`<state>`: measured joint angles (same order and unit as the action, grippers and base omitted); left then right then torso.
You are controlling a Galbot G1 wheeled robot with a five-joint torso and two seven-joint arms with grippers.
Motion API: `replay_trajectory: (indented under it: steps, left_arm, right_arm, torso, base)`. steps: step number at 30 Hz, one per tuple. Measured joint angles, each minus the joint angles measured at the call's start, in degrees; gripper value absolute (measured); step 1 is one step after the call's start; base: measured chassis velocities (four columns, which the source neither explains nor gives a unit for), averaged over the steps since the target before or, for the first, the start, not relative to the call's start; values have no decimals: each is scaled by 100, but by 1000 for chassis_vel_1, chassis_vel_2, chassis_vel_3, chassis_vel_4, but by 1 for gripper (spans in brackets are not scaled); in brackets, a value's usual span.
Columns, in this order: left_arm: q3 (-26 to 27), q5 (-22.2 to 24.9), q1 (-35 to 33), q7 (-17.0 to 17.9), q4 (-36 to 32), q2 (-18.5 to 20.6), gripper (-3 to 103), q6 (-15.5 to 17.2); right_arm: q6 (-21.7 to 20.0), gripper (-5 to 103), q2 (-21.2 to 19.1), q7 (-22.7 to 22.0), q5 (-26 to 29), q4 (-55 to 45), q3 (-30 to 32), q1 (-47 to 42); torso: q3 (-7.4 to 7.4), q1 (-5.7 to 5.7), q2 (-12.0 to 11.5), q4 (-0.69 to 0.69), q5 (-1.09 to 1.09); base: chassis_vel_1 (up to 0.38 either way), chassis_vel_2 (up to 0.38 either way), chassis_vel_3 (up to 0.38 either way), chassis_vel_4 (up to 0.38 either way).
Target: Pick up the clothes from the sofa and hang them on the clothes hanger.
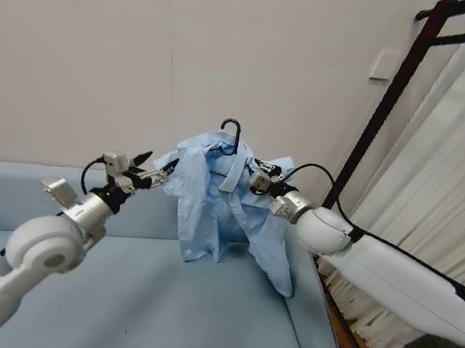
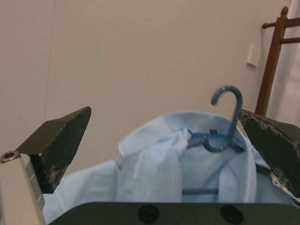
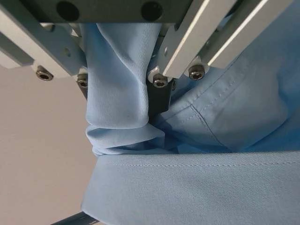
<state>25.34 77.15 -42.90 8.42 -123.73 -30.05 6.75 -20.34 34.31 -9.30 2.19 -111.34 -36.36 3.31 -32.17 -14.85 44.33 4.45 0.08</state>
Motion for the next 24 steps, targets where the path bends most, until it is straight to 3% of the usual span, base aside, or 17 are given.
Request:
replay_trajectory:
  steps: [2, 5, 11, 13, 19, 24]
  left_arm:
    - [-123, 170, 279, -5, 195, 30, 100, 75]
    - [-386, 954, 1034, -1, 691, 178, 100, 573]
    - [-508, 1962, 1373, 6, 1084, 595, 100, 1344]
    - [-650, 2123, 1561, -7, 1245, 584, 100, 1655]
    - [-953, 2221, 1791, -362, 1542, 458, 100, 1788]
    - [-1367, 2152, 2044, -701, 1782, 315, 100, 1856]
  right_arm:
    - [46, 10, 7, -33, -14, 26, -26, -8]
    - [144, 10, 127, -70, -19, 100, -79, 1]
    - [331, 10, 690, -38, 151, 378, -173, 76]
    - [292, 10, 707, -48, 294, 325, -170, 19]
    - [419, 10, 665, -43, 274, 334, -27, -51]
    - [546, 10, 687, -26, 201, 387, 27, -56]
  torso:
    - [0, 0, 0, 0, 0]
    - [0, -1, -1, 9, -1]
    - [-1, -1, -1, -7, -3]
    - [0, -1, -1, -7, -2]
    - [0, -1, -1, 7, 2]
    - [0, -1, -1, -1, -1]
  base:
    - [0, 0, 0, 0]
    - [0, 0, 0, 0]
    - [0, 0, 0, 0]
    - [0, 0, 0, 0]
    - [0, 0, 0, 0]
    - [0, 0, 0, 0]
